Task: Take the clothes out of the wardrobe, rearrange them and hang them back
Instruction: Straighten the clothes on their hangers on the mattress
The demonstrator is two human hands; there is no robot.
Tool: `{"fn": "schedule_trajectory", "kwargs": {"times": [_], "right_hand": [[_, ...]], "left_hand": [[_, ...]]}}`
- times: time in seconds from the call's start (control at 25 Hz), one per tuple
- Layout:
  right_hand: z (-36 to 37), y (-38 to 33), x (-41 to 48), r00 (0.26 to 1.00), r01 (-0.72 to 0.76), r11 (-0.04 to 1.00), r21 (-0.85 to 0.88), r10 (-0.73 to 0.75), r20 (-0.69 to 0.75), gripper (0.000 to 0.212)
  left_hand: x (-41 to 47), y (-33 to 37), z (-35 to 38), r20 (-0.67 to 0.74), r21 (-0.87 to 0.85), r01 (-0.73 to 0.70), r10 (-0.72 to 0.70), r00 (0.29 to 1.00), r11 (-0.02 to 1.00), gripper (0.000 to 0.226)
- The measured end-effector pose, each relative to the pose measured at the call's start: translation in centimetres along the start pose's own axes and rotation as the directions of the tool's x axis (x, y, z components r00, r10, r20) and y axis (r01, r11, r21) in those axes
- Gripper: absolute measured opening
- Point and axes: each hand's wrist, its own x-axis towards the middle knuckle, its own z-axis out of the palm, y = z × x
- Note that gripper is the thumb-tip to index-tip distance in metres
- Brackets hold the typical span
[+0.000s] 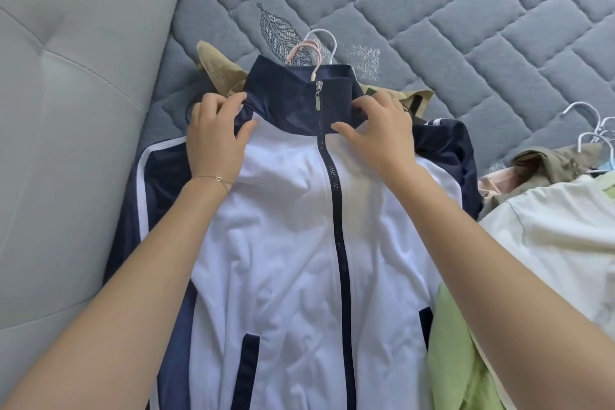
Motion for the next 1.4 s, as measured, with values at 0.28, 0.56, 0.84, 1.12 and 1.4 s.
{"fn": "schedule_trajectory", "kwargs": {"times": [0.28,0.56,0.84,1.12,1.4], "right_hand": [[-3.1,-1.5,-3.1,0.990,-0.108,0.968,0.226,0.085,0.108,0.032],[-14.9,-7.7,-10.3,0.984,-0.178,0.901,0.396,0.158,0.083,0.050],[-28.8,-15.6,-18.8,0.987,-0.161,0.850,0.501,0.141,0.078,0.049],[-39.0,-23.6,-27.3,0.998,-0.050,0.821,0.569,0.061,-0.001,0.044],[-44.1,-28.9,-39.4,0.984,0.014,0.847,0.532,0.083,-0.157,0.034]], "left_hand": [[-3.7,1.4,-5.3,-0.071,-0.053,-0.041,0.037,0.997,0.998,0.021],[-9.1,6.2,-18.6,-0.048,-0.129,0.006,-0.013,0.999,0.992,0.020],[-16.8,11.9,-35.1,-0.151,-0.150,0.033,-0.056,0.987,0.988,0.015],[-24.2,14.5,-48.9,-0.271,-0.162,-0.003,-0.041,0.962,0.987,0.016],[-32.7,13.9,-56.3,-0.311,-0.231,-0.116,0.040,0.950,0.966,0.017]]}}
